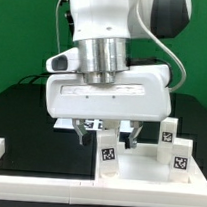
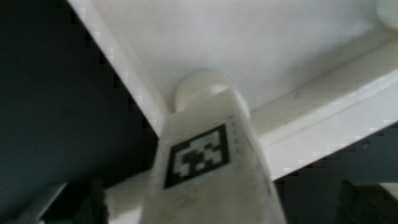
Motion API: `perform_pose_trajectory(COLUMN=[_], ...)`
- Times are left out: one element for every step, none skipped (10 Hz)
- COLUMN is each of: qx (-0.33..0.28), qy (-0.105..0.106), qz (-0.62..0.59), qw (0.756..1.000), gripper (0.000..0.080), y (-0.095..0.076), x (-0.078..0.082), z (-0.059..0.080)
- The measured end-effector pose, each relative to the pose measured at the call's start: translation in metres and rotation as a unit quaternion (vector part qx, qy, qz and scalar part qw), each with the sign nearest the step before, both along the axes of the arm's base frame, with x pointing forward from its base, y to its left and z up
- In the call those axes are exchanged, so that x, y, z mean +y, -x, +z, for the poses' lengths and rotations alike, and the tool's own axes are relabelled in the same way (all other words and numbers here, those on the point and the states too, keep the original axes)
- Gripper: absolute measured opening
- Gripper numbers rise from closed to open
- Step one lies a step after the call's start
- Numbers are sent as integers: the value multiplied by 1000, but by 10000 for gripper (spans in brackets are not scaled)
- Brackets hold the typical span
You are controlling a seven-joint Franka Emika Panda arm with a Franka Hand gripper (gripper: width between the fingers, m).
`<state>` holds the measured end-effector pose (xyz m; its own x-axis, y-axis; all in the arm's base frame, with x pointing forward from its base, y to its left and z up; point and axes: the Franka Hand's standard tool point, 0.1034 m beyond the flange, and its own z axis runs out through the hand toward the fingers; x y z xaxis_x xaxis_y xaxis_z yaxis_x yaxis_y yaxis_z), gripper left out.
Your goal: Assemble square table
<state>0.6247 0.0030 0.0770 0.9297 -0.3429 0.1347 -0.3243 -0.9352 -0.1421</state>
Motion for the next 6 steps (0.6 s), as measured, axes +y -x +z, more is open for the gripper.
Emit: perform_pose_trajectory(qx=[-5, -5, -4, -4, -2, 2], qy=[4, 4, 1, 1, -3, -12], qz=[17, 13, 1, 1, -22, -68], qw=[1000, 1000, 1000, 1000, 1000, 998], gripper=[636, 636, 462, 462, 286, 291], y=[-1, -1, -1, -1, -1, -1], x=[2, 0, 1, 1, 0, -1], z=[-1, -1, -1, -1, -1, -1])
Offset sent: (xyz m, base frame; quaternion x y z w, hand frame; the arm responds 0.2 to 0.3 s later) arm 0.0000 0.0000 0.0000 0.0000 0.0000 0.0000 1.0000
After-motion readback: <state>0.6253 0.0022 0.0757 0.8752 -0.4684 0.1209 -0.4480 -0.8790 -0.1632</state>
